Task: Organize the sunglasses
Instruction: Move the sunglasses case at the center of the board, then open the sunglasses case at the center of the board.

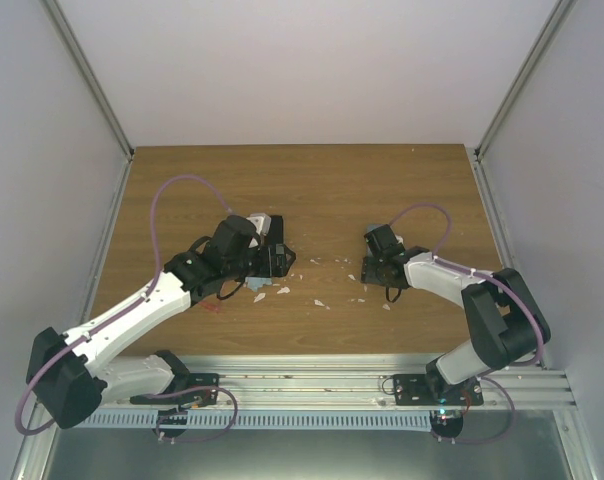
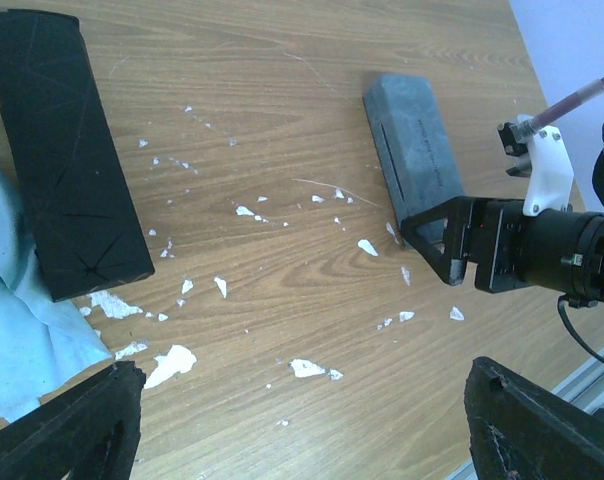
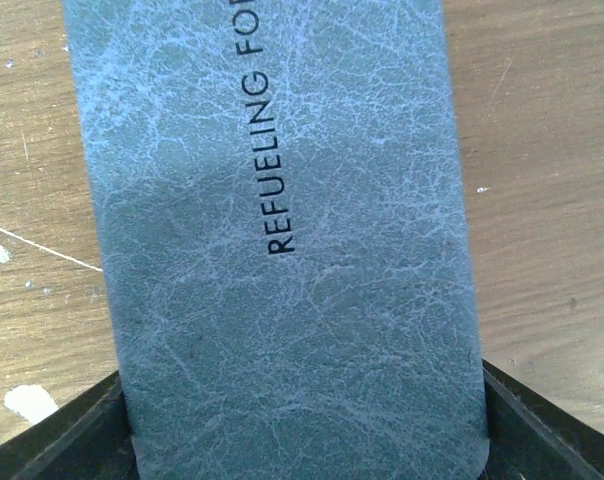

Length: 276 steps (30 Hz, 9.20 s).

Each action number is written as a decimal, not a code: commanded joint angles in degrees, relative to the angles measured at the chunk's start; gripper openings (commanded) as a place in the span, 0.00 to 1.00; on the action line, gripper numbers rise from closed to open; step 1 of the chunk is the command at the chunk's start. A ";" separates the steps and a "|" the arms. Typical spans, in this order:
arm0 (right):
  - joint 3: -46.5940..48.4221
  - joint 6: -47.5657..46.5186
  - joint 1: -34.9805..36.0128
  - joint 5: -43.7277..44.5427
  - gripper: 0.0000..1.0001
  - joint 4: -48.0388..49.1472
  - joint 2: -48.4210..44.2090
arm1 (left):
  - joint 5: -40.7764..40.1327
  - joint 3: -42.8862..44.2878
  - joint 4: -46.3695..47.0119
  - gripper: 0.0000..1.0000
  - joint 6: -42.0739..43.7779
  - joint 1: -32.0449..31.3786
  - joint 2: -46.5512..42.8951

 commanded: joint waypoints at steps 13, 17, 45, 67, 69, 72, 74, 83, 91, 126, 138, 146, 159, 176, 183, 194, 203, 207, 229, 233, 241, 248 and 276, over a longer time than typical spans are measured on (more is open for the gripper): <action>6.59 -9.03 -0.68 -0.33 0.54 6.35 3.42 | 0.67 -2.13 4.70 0.88 -1.11 0.31 3.59; 9.11 -10.31 -2.37 -1.24 0.55 8.05 7.17 | -0.39 -2.82 4.68 0.88 -1.09 0.76 5.48; 5.16 -7.30 -1.93 -7.78 0.97 2.71 -9.81 | -5.39 11.06 8.47 0.87 6.34 8.96 33.95; 0.58 -1.00 5.44 -12.93 0.76 6.78 -10.52 | 9.32 10.77 11.58 0.56 2.23 8.39 38.88; 0.72 -0.49 6.99 -12.70 0.74 7.28 -9.50 | 12.02 8.65 12.79 0.56 1.17 7.54 38.05; 1.17 -0.04 9.74 -12.21 0.73 7.76 -7.94 | 16.22 5.19 15.37 0.57 -1.05 6.39 36.26; 1.34 0.03 11.60 -11.95 0.73 7.88 -7.14 | 18.23 2.84 17.08 0.61 -2.77 5.53 34.75; 0.42 2.54 19.61 -9.39 0.79 8.80 -5.59 | 21.02 -0.43 18.85 0.72 -5.07 4.97 27.30; 9.49 6.23 27.41 -1.77 0.85 4.97 3.82 | 6.10 -7.44 15.45 0.68 -8.21 7.92 15.88; 13.20 -4.91 28.32 1.58 0.69 3.11 10.70 | 11.65 -15.11 20.33 0.68 -7.00 13.29 11.25; 12.44 -6.69 26.77 -0.78 0.50 4.48 10.22 | 14.11 -13.79 23.63 0.67 -7.21 13.24 15.65; 9.27 -7.25 23.77 -10.65 0.45 8.97 6.51 | 14.98 -13.04 26.18 0.66 -7.41 13.29 19.11; 2.33 -6.60 16.44 -29.52 0.44 17.51 2.15 | 21.04 -12.55 35.97 0.55 -8.45 13.81 24.94; -0.41 -4.77 12.89 -40.39 0.39 23.44 3.55 | 25.92 -15.75 46.47 0.42 -12.79 16.36 30.70; -0.63 -3.87 12.59 -40.10 0.39 23.79 4.44 | 23.99 -18.00 47.35 0.38 -13.32 16.80 28.57; -1.16 -3.50 12.45 -41.13 0.38 23.90 4.72 | 24.50 -17.92 48.04 0.42 -13.23 16.92 28.20; -0.90 -2.72 12.50 -42.92 0.43 26.61 5.20 | 29.40 -18.65 50.68 0.47 -13.43 14.99 32.31; -0.92 -2.73 12.46 -42.60 0.51 27.13 5.62 | 30.66 -21.66 54.03 0.49 -14.96 12.78 33.08; 0.33 -3.57 12.45 -24.04 0.75 17.25 2.69 | 20.52 -21.77 44.97 0.49 -15.86 7.43 36.56; 0.08 -1.75 12.49 -18.99 0.74 14.97 0.83 | 18.31 -21.31 42.48 0.48 -14.99 7.43 36.83; 1.97 4.42 12.41 -5.76 0.70 7.76 0.09 | 16.65 -20.59 40.10 0.47 -13.90 7.43 37.35; 3.40 5.97 12.51 -0.91 0.68 2.57 0.74 | 15.15 -19.26 36.69 0.50 -12.44 7.43 34.14; 9.71 -1.75 25.41 -17.37 0.57 7.93 -3.35 | 0.81 -14.10 16.50 0.58 -9.33 8.90 8.33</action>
